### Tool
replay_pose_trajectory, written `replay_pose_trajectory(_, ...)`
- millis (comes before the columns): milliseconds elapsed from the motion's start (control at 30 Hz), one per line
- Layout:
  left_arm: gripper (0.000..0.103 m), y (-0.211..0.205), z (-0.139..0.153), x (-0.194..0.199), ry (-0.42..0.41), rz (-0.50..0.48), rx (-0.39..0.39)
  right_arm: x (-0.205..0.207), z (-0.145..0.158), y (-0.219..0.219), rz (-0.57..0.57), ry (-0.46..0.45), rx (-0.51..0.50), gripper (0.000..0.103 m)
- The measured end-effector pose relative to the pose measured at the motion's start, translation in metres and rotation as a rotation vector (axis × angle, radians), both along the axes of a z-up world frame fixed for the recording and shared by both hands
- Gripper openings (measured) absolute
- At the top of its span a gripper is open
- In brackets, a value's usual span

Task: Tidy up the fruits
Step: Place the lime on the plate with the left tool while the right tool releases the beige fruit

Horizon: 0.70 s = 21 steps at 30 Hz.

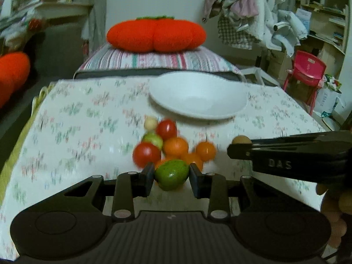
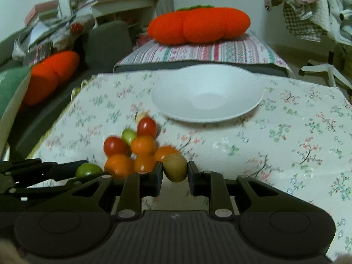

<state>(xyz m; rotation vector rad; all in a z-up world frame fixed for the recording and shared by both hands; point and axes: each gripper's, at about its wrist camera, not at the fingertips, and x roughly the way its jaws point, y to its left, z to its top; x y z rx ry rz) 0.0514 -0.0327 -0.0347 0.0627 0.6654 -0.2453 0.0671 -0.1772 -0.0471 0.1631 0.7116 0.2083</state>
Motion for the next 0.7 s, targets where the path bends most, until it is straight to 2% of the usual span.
replay_pose_trajectory(200,0.013,-0.008,0.01,0.032,-0.074,-0.033,-0.004,0.022,0.008,-0.021,-0.047,-0.031,0.027,0.021)
replay_pose_trajectory(333,0.013,-0.017,0.007,0.055,-0.118,-0.064,0.005,0.037,0.009,-0.026,-0.05,-0.055,0.034,0.021)
replay_pose_trajectory(500,0.013,-0.027,-0.003,0.08,-0.131,-0.088,-0.007,0.052,0.003,-0.021,-0.042,-0.059,-0.012,0.021)
replay_pose_trajectory(600,0.013,-0.033,-0.006,0.089,-0.147,-0.096,0.018,0.061,0.003,-0.019,-0.053,-0.068,-0.044,0.021)
replay_pose_trajectory(700,0.013,-0.035,-0.009,0.1,-0.147,-0.101,0.01,0.07,0.0,-0.024,-0.071,-0.063,-0.039,0.021)
